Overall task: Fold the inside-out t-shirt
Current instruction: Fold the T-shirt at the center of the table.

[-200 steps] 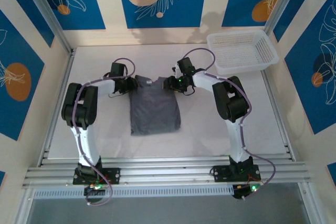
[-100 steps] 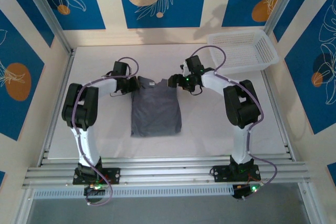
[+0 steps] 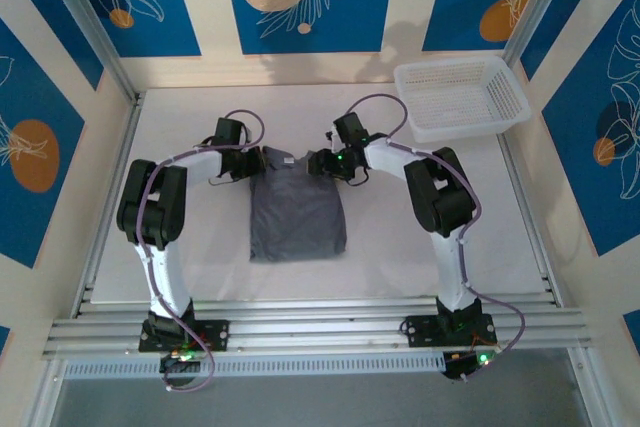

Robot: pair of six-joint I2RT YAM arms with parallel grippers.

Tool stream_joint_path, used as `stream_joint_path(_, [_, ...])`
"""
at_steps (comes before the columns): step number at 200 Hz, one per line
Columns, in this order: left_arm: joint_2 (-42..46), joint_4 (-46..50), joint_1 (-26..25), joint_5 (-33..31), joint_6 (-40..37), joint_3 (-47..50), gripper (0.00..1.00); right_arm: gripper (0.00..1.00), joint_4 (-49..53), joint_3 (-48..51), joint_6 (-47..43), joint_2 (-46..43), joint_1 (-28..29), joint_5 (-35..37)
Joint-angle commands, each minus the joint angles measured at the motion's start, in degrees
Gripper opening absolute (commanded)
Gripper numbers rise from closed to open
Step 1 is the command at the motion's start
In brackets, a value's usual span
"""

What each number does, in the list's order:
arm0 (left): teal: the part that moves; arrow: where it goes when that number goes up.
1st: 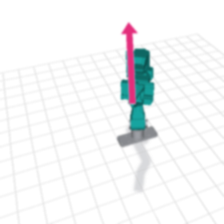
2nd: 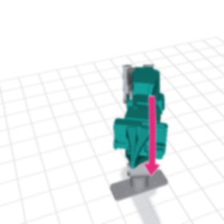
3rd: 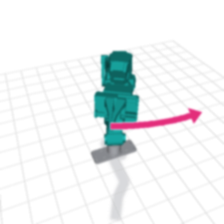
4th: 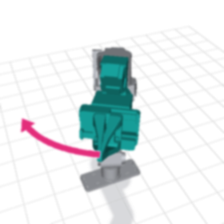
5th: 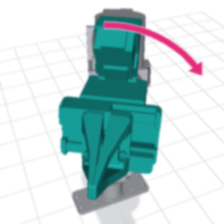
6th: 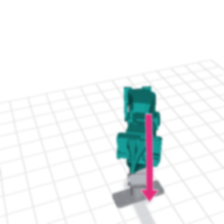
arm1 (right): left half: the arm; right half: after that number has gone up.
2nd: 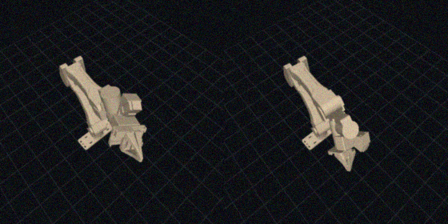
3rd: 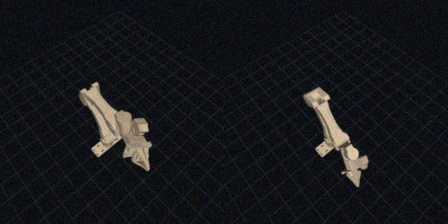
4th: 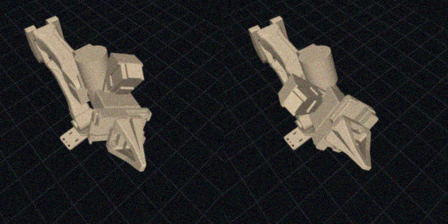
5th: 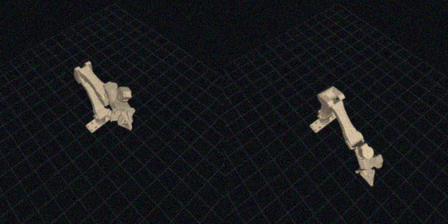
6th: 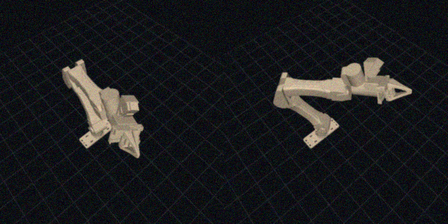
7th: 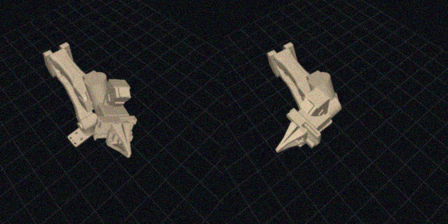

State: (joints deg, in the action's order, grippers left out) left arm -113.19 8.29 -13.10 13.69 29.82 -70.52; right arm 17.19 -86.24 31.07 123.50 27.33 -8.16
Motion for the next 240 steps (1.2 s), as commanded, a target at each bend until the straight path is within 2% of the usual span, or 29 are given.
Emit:
stream_joint_path(1, [0.9, -0.5, -0.5, 2.4, 0.0, 1.0, 0.0, 0.62, 3.1, -1.1, 1.1, 4.5, 0.9, -1.0])
stream_joint_path(24, [0.8, -1.2, -0.5, 3.0, -0.1, 1.6, 0.0, 0.53, 3.3, -2.6, 0.9, 5.2, 0.9, -2.2])
stream_joint_path(32, [0.9, -1.5, -0.4, 3.1, 0.1, 1.9, 0.0, 0.45, 3.3, -2.9, 1.1, 5.2, 0.7, -2.9])
stream_joint_path(50, [1.6, -1.7, -0.4, 3.1, -0.2, 2.4, 0.0, 0.15, 2.3, -2.0, 2.3, 3.5, -0.1, -4.8])
stream_joint_path(66, [4.4, -1.7, -0.1, 3.3, -0.7, 3.5, 0.0, 0.0, 1.0, 0.3, 2.4, -0.6, -1.4, -5.4])
stream_joint_path(105, [16.2, -4.1, 1.0, 13.3, 5.8, 0.7, 0.0, 0.0, -0.1, -0.4, 0.3, -14.1, -3.4, -9.3])
stream_joint_path(128, [28.4, -2.5, 1.0, 13.7, 5.4, -1.2, 0.0, 0.0, -2.9, -0.3, -3.6, -25.6, -3.0, -8.4])
stream_joint_path(148, [39.6, -2.9, 0.8, 10.3, 3.8, 3.6, 0.0, 0.0, -12.4, 8.9, -6.5, -36.2, -1.8, -6.5])
stream_joint_path(171, [46.8, -3.0, -0.4, 10.2, 4.9, 13.1, 0.0, 0.0, -29.2, 26.9, -11.4, -44.3, 1.4, -3.2])
stream_joint_path(186, [49.2, -4.8, -2.4, 10.1, 5.2, 21.5, 0.0, 0.0, -41.0, 39.6, -14.1, -45.0, 3.8, -0.4])
stream_joint_path(202, [50.1, -8.7, -5.4, 9.9, 5.8, 30.4, 0.0, 0.0, -49.3, 49.5, -12.4, -42.4, 5.1, 0.5])
stream_joint_path(240, [50.0, -12.6, -11.5, 9.0, 5.7, 43.9, 0.0, 0.0, -52.1, 60.4, -9.5, -35.3, 10.6, 3.6])
